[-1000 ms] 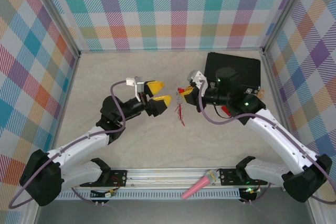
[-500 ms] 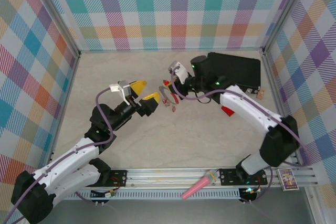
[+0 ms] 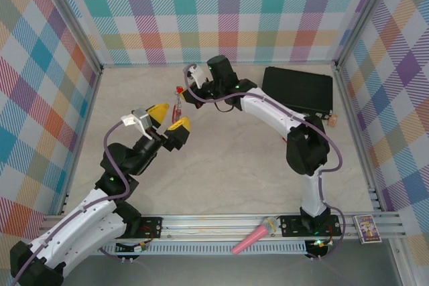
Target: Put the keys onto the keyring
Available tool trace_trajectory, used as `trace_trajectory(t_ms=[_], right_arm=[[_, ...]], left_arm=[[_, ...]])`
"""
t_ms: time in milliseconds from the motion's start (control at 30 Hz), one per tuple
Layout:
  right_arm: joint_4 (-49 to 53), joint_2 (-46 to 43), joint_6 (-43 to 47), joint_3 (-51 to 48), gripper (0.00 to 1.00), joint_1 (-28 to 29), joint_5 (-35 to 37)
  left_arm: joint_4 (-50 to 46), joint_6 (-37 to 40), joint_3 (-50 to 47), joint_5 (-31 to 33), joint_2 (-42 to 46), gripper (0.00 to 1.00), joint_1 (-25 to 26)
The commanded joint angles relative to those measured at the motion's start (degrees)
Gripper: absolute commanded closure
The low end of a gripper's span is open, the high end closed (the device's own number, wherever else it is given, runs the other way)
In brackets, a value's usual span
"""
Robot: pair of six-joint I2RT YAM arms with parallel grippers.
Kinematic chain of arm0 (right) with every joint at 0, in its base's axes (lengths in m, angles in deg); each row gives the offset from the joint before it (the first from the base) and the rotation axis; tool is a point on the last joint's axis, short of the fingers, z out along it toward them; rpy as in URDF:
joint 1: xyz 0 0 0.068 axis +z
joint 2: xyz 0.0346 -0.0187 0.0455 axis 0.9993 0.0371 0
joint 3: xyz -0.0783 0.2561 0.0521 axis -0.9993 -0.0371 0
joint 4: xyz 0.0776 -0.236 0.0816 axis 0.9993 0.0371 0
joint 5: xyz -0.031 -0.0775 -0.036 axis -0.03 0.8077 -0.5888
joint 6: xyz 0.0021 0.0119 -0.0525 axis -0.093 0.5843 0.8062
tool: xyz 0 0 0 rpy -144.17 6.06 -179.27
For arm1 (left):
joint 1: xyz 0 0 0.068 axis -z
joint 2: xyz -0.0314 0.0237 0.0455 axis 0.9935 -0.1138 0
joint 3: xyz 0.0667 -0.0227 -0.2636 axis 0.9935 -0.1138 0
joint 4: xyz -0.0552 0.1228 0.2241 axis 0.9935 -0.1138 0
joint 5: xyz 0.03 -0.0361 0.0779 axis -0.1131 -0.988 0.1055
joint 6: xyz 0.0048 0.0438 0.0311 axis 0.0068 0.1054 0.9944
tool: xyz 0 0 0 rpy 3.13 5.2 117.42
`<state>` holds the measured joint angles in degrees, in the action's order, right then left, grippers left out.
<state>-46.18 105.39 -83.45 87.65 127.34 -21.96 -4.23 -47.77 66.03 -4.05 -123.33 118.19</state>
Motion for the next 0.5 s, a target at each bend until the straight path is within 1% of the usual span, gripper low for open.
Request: trace_trajectory(t_ms=[0,200,467], right_arm=[[0.2,1.1,-1.1,1.7,1.0,0.1,-1.3],[0.0,-1.6,1.4,-5.5,1.0,0.1,0.8],[-1.9,-8.4,2.4,-17.6,1.0,0.2,2.5]], left_arm=[[-2.0,1.7,-1.4,2.1,1.4,0.0,-0.6],[-1.0,1.7,-2.1,2.5,0.7,0.0,-0.6],[-0.4,1.2,-2.2,2.0,-0.2,0.0,-0.6]])
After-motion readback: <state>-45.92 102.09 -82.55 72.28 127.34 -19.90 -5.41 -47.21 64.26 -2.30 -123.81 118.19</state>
